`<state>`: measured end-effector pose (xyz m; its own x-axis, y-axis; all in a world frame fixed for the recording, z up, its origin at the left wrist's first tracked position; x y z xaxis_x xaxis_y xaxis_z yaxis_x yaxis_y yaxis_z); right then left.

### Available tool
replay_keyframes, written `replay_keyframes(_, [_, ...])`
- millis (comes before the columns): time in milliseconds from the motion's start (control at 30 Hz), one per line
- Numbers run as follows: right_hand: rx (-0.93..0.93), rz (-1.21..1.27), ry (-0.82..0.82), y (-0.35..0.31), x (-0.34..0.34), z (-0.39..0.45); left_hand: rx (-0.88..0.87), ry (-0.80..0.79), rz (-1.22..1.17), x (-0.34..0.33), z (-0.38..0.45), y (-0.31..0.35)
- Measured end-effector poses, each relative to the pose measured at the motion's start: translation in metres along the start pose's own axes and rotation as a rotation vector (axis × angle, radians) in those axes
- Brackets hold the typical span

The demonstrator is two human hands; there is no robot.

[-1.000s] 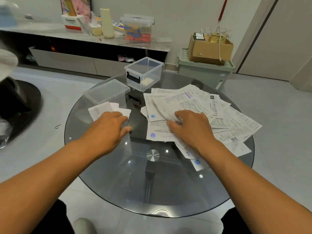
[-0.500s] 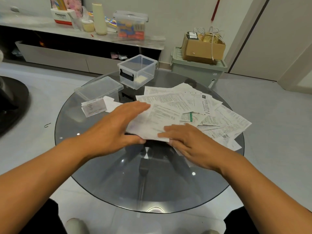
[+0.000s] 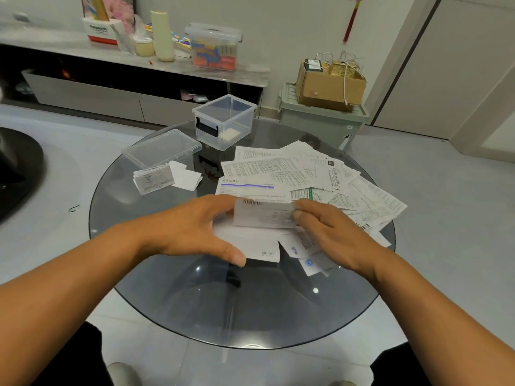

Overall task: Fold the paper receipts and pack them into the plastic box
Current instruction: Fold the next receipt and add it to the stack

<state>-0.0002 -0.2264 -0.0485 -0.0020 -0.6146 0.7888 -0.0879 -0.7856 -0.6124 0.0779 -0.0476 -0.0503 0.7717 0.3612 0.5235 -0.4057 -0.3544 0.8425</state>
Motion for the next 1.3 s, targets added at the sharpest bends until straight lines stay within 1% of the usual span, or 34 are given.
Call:
replay_keyframes(33, [-0.013,0.023,0.027,0.002,0.001,0.001,-0.015,-0.013,-0.015,-0.002,0.001,0.000])
replay_keyframes(67, [-0.026,0.043,0.043,0.002,0.000,0.003,-0.011,0.011,-0.021,-0.002,0.003,-0.002])
replay_keyframes(100, [-0.040,0.070,0.052,0.003,-0.001,0.004,0.014,0.072,-0.019,0.000,0.006,-0.008])
replay_keyframes(200, [-0.092,0.224,0.050,0.004,-0.013,0.007,0.111,0.322,-0.013,0.012,0.012,-0.024])
replay_keyframes(233, [-0.124,0.215,0.082,0.005,-0.014,0.007,0.125,0.372,-0.012,0.013,0.015,-0.027])
replay_keyframes(300, [-0.174,0.073,0.191,0.007,-0.012,0.010,0.134,0.423,0.013,0.010,0.016,-0.024])
replay_keyframes(367, [-0.196,-0.116,0.262,0.005,-0.011,0.013,0.142,0.467,0.037,0.010,0.017,-0.025])
replay_keyframes(433, [-0.208,-0.175,0.290,0.003,-0.010,0.014,0.122,0.496,0.055,0.011,0.017,-0.027])
replay_keyframes(500, [-0.178,-0.121,0.282,0.004,-0.010,0.017,0.022,0.493,0.155,0.011,0.018,-0.017])
replay_keyframes(533, [-0.144,-0.112,0.252,0.004,-0.010,0.019,-0.042,0.481,0.238,0.010,0.018,-0.009])
replay_keyframes(600, [-0.083,-0.160,0.139,0.004,-0.013,0.021,-0.159,0.439,0.428,0.006,0.018,0.005])
replay_keyframes(633, [-0.055,-0.196,0.068,0.003,-0.015,0.021,-0.188,0.388,0.498,0.003,0.019,0.008])
replay_keyframes(700, [-0.009,-0.282,-0.052,0.000,-0.020,0.018,-0.173,0.239,0.583,-0.008,0.021,0.005])
replay_keyframes(733, [0.000,-0.322,-0.087,-0.001,-0.021,0.017,-0.152,0.188,0.608,-0.011,0.021,0.002])
replay_keyframes(767, [0.002,-0.349,-0.100,-0.003,-0.020,0.017,-0.140,0.172,0.630,-0.011,0.022,0.000])
replay_keyframes(833, [0.005,-0.372,-0.061,-0.004,-0.018,0.017,-0.161,0.177,0.655,-0.009,0.022,0.003])
replay_keyframes(900, [0.007,-0.363,0.052,-0.006,-0.014,0.019,-0.194,0.200,0.672,-0.009,0.023,0.010])
replay_keyframes(933, [-0.010,-0.316,0.117,-0.006,-0.011,0.020,-0.197,0.226,0.652,-0.008,0.024,0.012])
replay_keyframes(1000, [-0.085,-0.138,0.207,-0.001,-0.005,0.020,-0.114,0.309,0.469,0.003,0.025,0.008])
replay_keyframes(1067, [-0.160,0.032,0.243,0.007,-0.002,0.020,-0.011,0.372,0.215,0.011,0.027,-0.006])
replay_keyframes(1100, [-0.188,0.082,0.249,0.011,-0.002,0.020,0.011,0.388,0.157,0.012,0.027,-0.010])
replay_keyframes(1133, [-0.213,0.105,0.245,0.014,-0.004,0.020,0.021,0.385,0.141,0.010,0.027,-0.013])
replay_keyframes(1200, [-0.250,0.046,0.232,0.016,-0.007,0.019,0.035,0.356,0.160,0.005,0.026,-0.015])
replay_keyframes(1267, [-0.267,-0.026,0.222,0.014,-0.009,0.018,0.024,0.352,0.233,0.004,0.026,-0.012])
replay_keyframes(1300, [-0.267,-0.021,0.225,0.013,-0.008,0.018,0.017,0.351,0.277,0.004,0.027,-0.010])
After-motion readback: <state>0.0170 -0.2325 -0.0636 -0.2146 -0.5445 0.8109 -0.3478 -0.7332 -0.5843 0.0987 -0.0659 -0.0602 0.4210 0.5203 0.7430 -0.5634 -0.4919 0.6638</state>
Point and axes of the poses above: each hand's wrist, its own z-axis towards the middle knuckle, its own x-axis out of the back of the hand, y = z × x, the point moved 9 cm from there along z, towards the middle knuckle, and after that the axes turned 10 degrees about -z, right-handed, at the moved point
